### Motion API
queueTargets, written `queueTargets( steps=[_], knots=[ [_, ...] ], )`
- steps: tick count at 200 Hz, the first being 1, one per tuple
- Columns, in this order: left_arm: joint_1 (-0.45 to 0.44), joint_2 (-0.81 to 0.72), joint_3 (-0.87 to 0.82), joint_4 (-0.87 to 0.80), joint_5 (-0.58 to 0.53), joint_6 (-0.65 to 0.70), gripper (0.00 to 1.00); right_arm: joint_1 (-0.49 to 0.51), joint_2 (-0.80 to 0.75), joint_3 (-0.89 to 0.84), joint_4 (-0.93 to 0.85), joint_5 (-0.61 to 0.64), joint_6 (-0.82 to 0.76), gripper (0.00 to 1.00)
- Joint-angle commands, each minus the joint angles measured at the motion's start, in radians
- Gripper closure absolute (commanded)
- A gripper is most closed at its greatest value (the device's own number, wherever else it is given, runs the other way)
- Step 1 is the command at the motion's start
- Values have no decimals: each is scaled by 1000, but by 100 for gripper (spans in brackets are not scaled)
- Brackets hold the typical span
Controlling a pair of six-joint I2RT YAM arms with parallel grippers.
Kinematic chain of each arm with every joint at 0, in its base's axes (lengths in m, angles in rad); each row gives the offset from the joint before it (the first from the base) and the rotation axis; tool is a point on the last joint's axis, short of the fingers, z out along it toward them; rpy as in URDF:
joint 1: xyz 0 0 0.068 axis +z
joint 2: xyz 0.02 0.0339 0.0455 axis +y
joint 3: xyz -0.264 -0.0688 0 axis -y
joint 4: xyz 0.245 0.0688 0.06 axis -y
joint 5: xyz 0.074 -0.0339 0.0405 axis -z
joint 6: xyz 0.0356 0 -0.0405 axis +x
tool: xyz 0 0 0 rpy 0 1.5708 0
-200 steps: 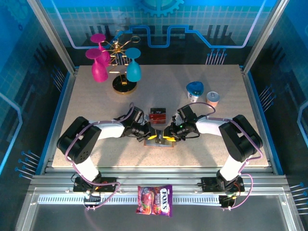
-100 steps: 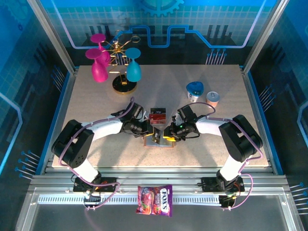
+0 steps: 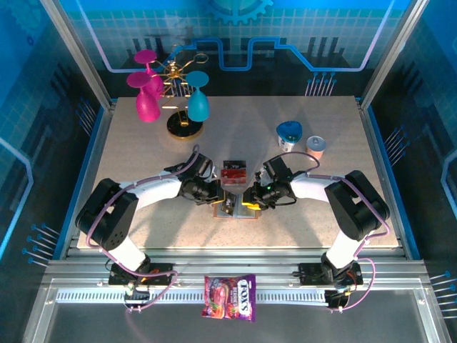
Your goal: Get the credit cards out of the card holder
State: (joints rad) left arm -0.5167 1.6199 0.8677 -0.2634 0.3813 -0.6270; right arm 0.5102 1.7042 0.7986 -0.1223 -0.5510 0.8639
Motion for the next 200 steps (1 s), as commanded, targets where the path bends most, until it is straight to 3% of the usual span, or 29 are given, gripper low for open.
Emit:
queueTargets(
  steps=[1,57,200],
  knots=[
    [2,-20,-1,0,5,-5,91,4,1,0,-33,11,-11,67],
    [-40,12,16,19,11,-29,84,3,2,-2,-32,10,-11,67],
    [-61,51,100,-89,-2,-18,87,-1,-8,-16,-23,11,-11,67]
  ],
)
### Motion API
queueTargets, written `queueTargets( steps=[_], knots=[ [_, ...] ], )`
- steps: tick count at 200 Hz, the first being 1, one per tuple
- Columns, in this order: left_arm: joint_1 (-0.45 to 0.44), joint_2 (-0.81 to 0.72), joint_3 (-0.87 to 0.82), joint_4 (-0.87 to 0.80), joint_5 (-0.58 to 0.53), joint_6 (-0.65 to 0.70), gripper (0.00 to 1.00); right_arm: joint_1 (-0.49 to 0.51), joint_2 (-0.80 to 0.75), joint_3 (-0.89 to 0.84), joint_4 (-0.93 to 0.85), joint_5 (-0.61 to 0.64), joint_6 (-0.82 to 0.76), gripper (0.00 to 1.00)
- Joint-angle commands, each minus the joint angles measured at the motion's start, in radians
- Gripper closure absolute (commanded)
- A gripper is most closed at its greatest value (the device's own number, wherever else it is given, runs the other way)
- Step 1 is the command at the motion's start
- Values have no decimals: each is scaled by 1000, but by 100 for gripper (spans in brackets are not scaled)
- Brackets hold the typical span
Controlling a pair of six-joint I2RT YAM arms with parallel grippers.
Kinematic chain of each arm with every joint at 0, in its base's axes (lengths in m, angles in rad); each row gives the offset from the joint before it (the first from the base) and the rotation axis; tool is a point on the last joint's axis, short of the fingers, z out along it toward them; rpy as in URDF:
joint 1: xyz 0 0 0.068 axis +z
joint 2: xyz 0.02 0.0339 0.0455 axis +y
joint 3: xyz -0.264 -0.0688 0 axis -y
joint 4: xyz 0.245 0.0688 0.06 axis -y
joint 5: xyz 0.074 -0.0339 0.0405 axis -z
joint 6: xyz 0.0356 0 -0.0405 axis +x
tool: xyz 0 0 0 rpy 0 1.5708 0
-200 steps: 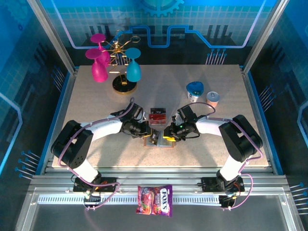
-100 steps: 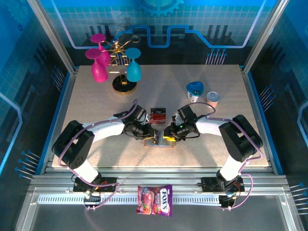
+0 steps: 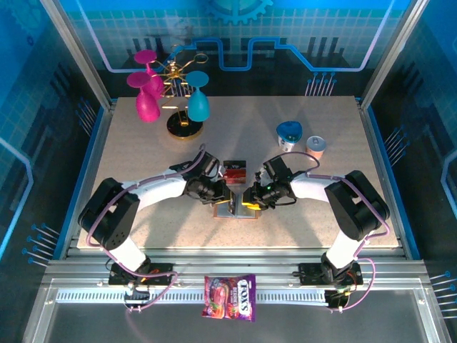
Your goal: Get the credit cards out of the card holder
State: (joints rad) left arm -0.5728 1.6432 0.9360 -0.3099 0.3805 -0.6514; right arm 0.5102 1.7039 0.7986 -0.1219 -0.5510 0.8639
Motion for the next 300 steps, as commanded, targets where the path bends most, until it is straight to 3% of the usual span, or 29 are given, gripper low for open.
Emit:
queueTargets(
  steps=[1,112,160,204,256,300],
  knots=[
    [-5,28,32,-43,-2,7,87,-2,-7,-16,-24,11,-10,67],
    [-5,5,52,-79,-27,20,99,-9,-29,-26,-21,8,-8,67],
    [-5,-53,84,-132,-47,85,100,-25,-87,-6,-69,10,-27,67],
    [-4,-129,151,-230,-13,350,100,-72,-150,19,-146,8,-70,67],
    [-9,-140,307,-478,83,849,100,-141,-218,32,-208,-5,-105,66],
    [-18,-114,451,-717,-18,1287,100,-191,-256,49,-271,-16,-152,66]
  ],
)
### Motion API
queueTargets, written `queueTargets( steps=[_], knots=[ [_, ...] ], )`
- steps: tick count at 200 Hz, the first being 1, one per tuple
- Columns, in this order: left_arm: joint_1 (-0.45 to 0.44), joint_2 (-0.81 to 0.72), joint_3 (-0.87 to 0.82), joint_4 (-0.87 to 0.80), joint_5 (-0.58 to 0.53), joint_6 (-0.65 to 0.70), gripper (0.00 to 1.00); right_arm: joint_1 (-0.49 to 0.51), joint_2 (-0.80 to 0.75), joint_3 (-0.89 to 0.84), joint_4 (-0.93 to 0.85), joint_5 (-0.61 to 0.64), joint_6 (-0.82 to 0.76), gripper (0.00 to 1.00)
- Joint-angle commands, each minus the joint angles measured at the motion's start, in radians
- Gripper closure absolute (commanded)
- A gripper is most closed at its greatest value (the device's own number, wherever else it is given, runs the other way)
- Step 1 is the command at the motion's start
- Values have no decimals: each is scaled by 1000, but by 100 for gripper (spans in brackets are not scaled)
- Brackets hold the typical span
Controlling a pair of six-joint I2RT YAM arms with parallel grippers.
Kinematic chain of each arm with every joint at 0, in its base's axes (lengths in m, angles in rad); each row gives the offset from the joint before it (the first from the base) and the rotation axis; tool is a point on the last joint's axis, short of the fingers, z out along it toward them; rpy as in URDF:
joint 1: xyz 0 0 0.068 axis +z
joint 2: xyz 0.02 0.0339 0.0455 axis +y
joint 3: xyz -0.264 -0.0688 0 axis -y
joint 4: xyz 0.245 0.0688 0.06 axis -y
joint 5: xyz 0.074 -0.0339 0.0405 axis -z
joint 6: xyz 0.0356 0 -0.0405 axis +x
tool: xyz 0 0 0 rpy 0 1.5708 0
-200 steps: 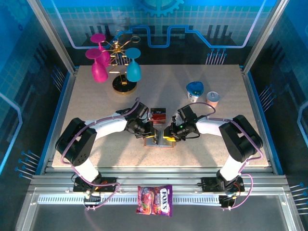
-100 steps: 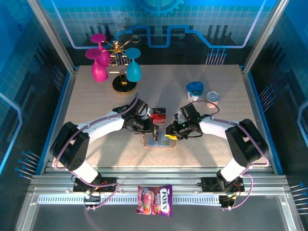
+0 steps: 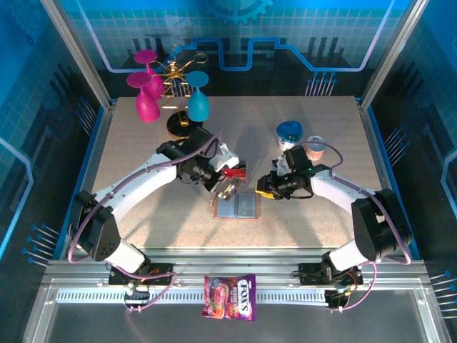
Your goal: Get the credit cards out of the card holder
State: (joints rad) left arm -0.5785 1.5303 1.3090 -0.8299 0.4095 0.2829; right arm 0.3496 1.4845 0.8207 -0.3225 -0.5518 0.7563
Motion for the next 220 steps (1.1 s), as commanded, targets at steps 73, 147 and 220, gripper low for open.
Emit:
queueTargets(
  steps=[73,147,220],
  knots=[
    [-22,198,356,-297,-310,639,100,-75,-95,3,-93,-31,-68,65],
    [-24,406,621,-370,-383,809,100,-113,-130,-28,-108,-42,-77,65],
    [-13,567,769,-364,-366,838,100,-158,-126,-37,-109,-47,-87,65]
  ],
)
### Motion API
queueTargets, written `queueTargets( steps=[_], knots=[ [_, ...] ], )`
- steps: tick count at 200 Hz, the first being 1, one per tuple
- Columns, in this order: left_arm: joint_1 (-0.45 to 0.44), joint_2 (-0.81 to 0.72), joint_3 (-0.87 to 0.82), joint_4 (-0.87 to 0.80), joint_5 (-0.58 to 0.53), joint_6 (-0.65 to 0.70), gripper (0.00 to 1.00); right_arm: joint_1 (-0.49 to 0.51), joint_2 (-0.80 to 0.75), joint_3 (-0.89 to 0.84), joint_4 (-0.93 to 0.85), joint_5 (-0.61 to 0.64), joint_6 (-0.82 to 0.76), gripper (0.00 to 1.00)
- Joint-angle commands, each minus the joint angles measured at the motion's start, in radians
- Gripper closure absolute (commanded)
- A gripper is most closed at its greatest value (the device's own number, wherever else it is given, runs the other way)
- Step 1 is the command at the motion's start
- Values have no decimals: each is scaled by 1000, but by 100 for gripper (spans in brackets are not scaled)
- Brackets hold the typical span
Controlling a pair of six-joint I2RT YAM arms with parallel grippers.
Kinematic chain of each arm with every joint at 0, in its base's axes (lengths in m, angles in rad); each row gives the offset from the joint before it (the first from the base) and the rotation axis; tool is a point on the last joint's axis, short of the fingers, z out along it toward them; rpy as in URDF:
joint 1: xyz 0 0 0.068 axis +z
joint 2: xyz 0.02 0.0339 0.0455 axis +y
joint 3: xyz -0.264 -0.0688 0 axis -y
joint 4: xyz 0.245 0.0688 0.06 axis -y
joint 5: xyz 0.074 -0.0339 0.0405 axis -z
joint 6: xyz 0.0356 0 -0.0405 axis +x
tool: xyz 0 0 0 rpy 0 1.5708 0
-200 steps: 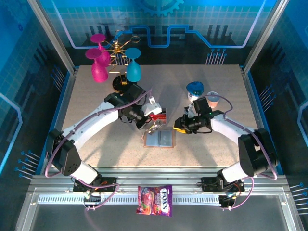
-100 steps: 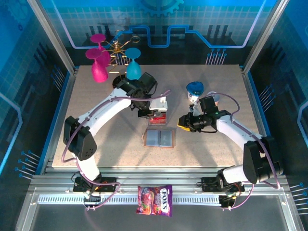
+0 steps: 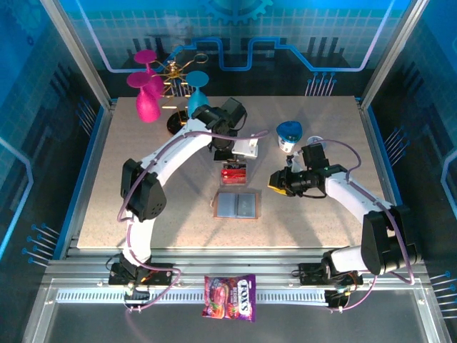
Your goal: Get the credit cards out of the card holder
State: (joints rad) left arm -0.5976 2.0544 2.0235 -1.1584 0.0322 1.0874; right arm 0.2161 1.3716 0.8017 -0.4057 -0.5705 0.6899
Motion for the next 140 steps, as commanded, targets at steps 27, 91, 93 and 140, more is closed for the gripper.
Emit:
queueTargets(
  steps=[27,91,93,140],
  knots=[
    [8,77,70,-24,1,42,100,-45,-5,-27,-24,-38,-28,65],
    [20,143,116,-28,-12,40,100,-76,0,-34,-21,-47,-36,64],
    [21,145,117,-29,-13,40,100,-76,-1,-34,-22,-48,-37,64],
    [24,186,138,-60,-11,37,100,-91,-14,-49,-25,-48,-36,64]
  ],
)
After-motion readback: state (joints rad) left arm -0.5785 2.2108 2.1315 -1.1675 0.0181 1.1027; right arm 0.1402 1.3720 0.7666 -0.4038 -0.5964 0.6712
